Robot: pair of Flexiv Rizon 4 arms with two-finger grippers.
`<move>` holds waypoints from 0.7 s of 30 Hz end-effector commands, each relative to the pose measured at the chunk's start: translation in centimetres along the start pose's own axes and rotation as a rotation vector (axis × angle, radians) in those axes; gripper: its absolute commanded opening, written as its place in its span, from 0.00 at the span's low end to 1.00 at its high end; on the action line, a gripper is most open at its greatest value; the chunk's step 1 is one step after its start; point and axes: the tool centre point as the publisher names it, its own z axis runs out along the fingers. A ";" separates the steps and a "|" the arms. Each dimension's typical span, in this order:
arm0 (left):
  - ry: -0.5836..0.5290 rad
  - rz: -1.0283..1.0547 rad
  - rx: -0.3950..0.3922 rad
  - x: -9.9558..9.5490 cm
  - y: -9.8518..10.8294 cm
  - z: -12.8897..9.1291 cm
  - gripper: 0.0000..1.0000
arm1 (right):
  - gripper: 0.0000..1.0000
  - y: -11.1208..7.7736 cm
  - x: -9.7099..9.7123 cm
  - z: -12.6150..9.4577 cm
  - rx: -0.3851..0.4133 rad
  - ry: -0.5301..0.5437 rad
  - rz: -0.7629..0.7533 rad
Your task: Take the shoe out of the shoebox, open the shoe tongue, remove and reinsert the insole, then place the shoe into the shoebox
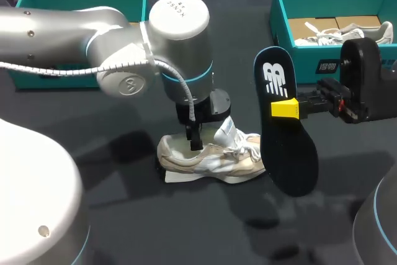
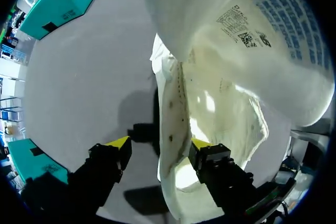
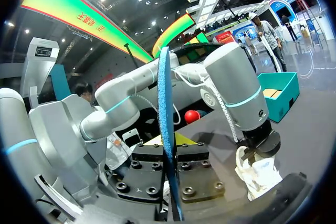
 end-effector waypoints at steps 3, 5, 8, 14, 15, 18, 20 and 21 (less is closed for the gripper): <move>0.006 0.004 -0.015 -0.1 -0.6 0.9 0.42 | 0.00 -0.1 0.2 0.1 0.000 -0.004 0.001; 0.007 0.005 -0.017 -0.1 -0.7 0.9 0.38 | 0.00 -0.1 0.2 0.1 0.000 -0.004 0.001; 0.009 0.006 -0.017 -0.1 -0.7 0.8 0.00 | 0.00 -0.1 0.2 0.1 0.000 -0.004 0.001; 0.016 0.022 -0.001 0.1 -0.6 0.0 0.00 | 0.00 -0.1 0.2 0.1 0.000 -0.004 0.001; 0.018 0.025 0.002 0.1 -0.6 -0.1 0.00 | 0.00 -0.1 0.2 0.1 0.000 -0.004 0.001; 0.024 0.031 0.005 0.1 -0.5 -0.2 0.00 | 0.00 -0.1 0.2 0.1 0.000 -0.004 0.001; 0.033 0.035 0.006 0.1 -0.4 -0.2 0.00 | 0.00 -0.1 0.2 0.1 0.000 -0.004 0.001; 0.036 0.035 0.006 0.1 -0.4 -0.2 0.00 | 0.00 -0.1 0.2 0.1 0.000 -0.004 0.001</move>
